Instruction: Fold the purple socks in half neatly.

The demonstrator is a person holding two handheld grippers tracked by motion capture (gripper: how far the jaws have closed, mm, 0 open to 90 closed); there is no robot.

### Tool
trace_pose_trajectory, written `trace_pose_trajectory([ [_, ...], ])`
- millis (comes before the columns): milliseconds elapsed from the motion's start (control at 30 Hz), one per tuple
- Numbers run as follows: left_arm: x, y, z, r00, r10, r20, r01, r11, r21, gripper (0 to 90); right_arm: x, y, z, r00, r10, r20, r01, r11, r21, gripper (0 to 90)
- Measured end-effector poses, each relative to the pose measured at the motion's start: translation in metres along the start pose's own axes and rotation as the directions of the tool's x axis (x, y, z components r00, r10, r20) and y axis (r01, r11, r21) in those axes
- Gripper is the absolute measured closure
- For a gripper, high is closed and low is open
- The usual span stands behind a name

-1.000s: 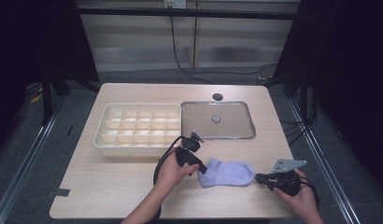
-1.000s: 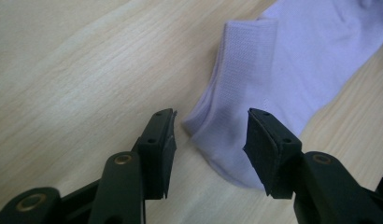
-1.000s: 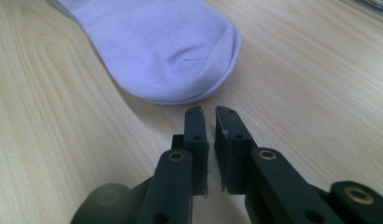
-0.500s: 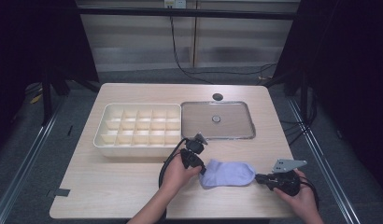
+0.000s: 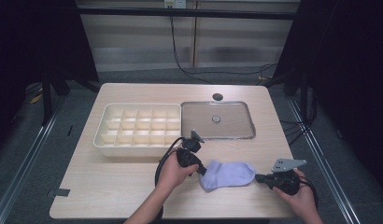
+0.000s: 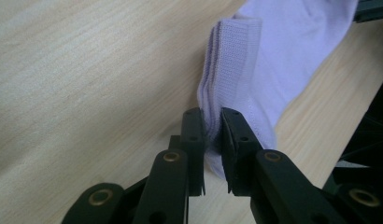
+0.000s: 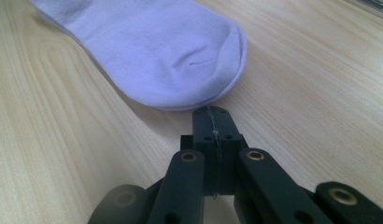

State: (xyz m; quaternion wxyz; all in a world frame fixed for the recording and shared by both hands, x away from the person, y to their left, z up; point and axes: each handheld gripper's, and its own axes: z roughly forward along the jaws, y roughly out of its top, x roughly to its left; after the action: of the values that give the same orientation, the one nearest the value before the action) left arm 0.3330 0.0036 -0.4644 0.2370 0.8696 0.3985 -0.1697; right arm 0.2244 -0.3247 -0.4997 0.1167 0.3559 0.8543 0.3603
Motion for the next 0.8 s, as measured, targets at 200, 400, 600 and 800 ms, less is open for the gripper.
trace_pose_trajectory([
  [200,-0.001,0.001,-0.006,0.9995,0.002,0.031,-0.002,1.0,-0.004,80.0,0.0,0.001,0.001,0.9996,-0.001,0.028,0.001,1.0,-0.002,90.0],
  [400,-0.003,0.003,-0.01,0.9992,0.016,0.037,-0.016,0.9999,0.0,80.0,-0.001,0.005,0.003,0.9991,0.003,0.042,-0.002,1.0,-0.016,90.0],
  [600,-0.004,0.003,-0.012,0.9978,-0.009,0.066,0.011,0.9996,-0.026,80.0,-0.005,0.009,0.005,0.9981,0.015,0.059,-0.013,0.999,-0.037,90.0],
  [800,-0.005,0.004,-0.016,0.9963,0.021,0.084,-0.02,0.9997,-0.015,79.8,-0.007,0.016,0.008,0.9979,0.02,0.062,-0.017,0.998,-0.056,90.0],
])
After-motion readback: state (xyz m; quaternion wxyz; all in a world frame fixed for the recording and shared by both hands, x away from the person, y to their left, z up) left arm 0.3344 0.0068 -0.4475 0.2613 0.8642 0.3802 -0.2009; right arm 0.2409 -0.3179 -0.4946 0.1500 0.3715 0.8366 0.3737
